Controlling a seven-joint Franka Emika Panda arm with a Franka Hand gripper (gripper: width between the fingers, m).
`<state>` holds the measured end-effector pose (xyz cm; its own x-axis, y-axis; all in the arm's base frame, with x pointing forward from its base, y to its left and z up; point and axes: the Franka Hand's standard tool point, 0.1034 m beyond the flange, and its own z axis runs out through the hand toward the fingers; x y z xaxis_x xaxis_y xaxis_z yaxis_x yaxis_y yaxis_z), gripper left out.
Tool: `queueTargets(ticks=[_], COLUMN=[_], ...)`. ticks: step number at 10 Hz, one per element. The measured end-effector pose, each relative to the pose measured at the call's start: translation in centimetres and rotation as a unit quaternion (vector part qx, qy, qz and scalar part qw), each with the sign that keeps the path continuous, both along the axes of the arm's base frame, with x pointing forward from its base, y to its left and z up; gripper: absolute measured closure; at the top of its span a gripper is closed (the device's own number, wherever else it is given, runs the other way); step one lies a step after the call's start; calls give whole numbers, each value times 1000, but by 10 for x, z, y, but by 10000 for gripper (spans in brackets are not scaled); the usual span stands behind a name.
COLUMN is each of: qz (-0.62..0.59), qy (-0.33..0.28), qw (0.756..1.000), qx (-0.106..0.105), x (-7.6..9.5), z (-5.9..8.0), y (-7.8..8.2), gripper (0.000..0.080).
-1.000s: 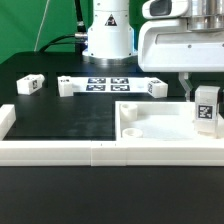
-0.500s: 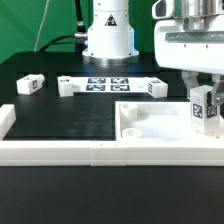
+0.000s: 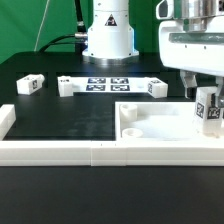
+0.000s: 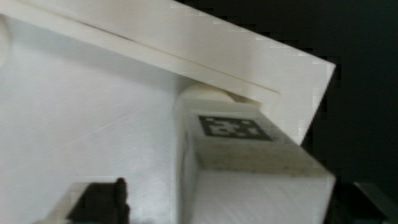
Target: Assemble one leg
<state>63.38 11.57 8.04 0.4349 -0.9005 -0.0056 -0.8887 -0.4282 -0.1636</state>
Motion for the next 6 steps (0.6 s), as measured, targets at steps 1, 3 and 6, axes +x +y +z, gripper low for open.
queueTargets(ticks=[1,3,6], qz=[59,197,407], qy=[-5,-8,-14], qw=[998,980,911], qx=[-8,-29,-67], x=[1,1,4], z=[1,3,1], y=[1,6,6], gripper=[172,157,150])
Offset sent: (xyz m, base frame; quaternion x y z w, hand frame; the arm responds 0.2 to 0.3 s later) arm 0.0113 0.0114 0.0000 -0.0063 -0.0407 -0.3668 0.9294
